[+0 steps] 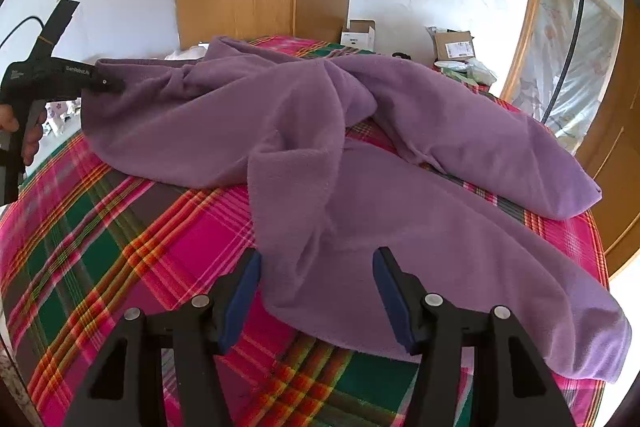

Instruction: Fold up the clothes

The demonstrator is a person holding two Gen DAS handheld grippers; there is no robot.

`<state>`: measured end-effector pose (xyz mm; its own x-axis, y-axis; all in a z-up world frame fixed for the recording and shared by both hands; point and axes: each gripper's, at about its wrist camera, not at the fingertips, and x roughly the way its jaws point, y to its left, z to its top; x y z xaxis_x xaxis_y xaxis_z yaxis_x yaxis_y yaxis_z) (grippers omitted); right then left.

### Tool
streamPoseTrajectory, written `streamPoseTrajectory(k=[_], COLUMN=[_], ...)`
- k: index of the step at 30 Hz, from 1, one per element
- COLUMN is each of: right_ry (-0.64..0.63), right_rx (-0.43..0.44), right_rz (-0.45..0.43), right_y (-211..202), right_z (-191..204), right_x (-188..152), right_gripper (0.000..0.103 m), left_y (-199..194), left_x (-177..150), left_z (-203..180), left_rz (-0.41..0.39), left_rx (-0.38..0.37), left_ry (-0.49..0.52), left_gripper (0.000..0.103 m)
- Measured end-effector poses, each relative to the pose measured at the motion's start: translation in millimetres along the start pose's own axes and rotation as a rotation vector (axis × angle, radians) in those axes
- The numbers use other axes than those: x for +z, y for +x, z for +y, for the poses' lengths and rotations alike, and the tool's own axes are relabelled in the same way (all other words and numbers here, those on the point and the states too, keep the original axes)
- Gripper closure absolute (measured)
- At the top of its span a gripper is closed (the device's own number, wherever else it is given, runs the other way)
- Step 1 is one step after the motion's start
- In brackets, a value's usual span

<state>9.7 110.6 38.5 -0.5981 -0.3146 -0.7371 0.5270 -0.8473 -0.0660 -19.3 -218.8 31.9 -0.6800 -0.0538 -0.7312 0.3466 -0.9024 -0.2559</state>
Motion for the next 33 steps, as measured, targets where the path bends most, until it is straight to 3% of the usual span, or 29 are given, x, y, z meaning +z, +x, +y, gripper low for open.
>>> streamPoseTrajectory(k=[4,6,9,10,11,22,33], right_ry=[-0.019,-0.026,-0.011,-0.005,0.003,0.083,0.158], right_rx=[-0.028,-0.037,-0.027,-0.038,-0.041,-0.159,-0.237], right_rz=[0.035,0.054,0.038,0.032,0.023,-0.120,-0.174], right_y=[9.6,15.4,15.5,14.5,12.2,-58.0,-118.7], right_z=[4.2,6.1,5.4,4.5,3.4,-17.5,-39.2], right_x=[2.7,4.3,7.6,7.6,7.0,-9.1,-40.4], right_gripper=[0.045,0.054,0.077,0.091,0.096,0.099,0.099], left_y=[-0.4,0.9,1.8,1.9,0.5,-28.2,-63.5], left_x=[5.7,7.3,8.2,8.8,8.7,0.9,-36.3], left_z=[12.9,14.7,19.4,21.5,23.1,33.7,45.5], left_rz=[0.002,0.010,0.018,0.019,0.018,0.006,0.037], left_rx=[-0.009,-0.017,-0.052,-0.058,-0.067,-0.149,-0.200], left_ry=[-0.058,-0.066,-0.107,-0.120,-0.134,-0.214,-0.253], left_gripper=[0.092,0.093,0.094,0.094,0.095,0.096,0.096])
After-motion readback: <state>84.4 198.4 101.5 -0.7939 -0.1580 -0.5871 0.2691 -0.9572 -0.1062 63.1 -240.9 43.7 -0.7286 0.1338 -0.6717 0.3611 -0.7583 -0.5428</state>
